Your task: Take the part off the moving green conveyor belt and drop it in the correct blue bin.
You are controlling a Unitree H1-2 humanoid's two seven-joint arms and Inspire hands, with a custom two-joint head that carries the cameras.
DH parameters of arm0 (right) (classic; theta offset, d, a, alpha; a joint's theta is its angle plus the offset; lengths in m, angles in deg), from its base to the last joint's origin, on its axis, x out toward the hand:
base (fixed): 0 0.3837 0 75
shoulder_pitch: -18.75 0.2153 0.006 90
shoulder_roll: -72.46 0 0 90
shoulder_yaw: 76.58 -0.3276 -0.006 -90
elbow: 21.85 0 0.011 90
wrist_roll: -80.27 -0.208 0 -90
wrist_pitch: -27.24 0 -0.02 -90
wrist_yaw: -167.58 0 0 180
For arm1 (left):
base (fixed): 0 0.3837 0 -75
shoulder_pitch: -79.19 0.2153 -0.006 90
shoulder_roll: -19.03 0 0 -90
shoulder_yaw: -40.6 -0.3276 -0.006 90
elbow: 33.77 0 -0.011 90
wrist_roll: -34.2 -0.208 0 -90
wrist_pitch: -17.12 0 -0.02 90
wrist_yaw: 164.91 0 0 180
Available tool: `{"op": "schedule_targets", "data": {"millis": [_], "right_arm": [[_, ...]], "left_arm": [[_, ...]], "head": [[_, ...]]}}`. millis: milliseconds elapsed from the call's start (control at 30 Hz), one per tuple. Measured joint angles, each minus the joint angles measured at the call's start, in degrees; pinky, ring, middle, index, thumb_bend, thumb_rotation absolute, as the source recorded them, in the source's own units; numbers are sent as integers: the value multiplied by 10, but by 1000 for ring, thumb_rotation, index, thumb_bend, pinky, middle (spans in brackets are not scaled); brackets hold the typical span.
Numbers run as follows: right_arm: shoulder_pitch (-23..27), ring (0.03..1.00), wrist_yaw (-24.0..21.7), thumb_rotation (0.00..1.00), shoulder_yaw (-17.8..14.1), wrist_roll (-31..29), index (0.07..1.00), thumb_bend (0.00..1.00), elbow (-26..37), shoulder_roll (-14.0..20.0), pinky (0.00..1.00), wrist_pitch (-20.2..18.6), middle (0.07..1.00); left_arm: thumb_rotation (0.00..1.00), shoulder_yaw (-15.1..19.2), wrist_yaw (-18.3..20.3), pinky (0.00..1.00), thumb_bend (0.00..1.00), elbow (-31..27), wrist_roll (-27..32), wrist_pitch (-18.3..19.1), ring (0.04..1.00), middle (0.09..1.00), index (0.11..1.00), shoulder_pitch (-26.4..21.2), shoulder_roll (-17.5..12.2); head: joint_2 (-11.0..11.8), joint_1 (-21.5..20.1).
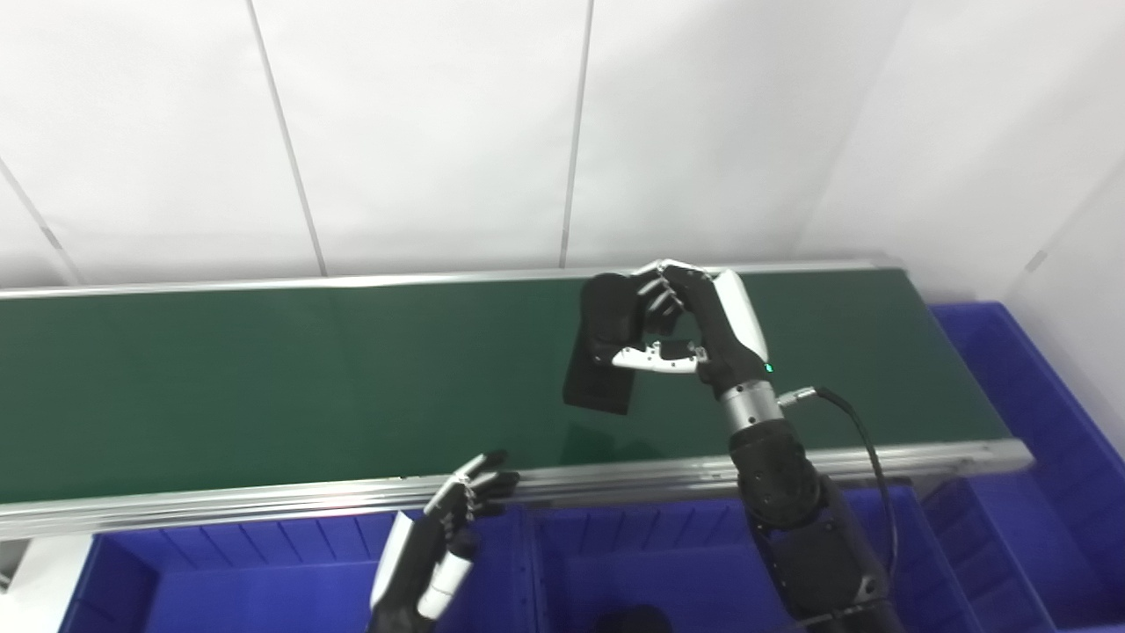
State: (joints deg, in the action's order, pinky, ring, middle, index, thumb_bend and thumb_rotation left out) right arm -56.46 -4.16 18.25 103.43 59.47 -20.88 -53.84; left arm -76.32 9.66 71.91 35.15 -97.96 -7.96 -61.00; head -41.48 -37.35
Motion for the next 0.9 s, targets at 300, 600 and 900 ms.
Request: {"op": "schedule_targets", "data": {"millis": [300, 600, 900], "right_arm": [[-64, 328, 0, 0, -19, 27, 529, 516, 64, -3, 259, -23, 429], [-119, 294, -9, 0, -26, 58, 521, 516, 117, 4, 228, -69, 410], [-177, 313, -28, 0, -35, 72, 519, 518, 152, 17, 246, -80, 421]], "left_arm": [[968, 120, 145, 800, 726, -25, 57, 0, 808, 789, 856, 17, 25], [991, 178, 190, 760, 757, -39, 60, 0, 786, 786, 840, 23, 39], [997, 213, 222, 728, 761, -39, 61, 0, 772, 769, 848, 21, 39]], "head": [[-19, -89], [-41, -114], [-53, -141]]}}
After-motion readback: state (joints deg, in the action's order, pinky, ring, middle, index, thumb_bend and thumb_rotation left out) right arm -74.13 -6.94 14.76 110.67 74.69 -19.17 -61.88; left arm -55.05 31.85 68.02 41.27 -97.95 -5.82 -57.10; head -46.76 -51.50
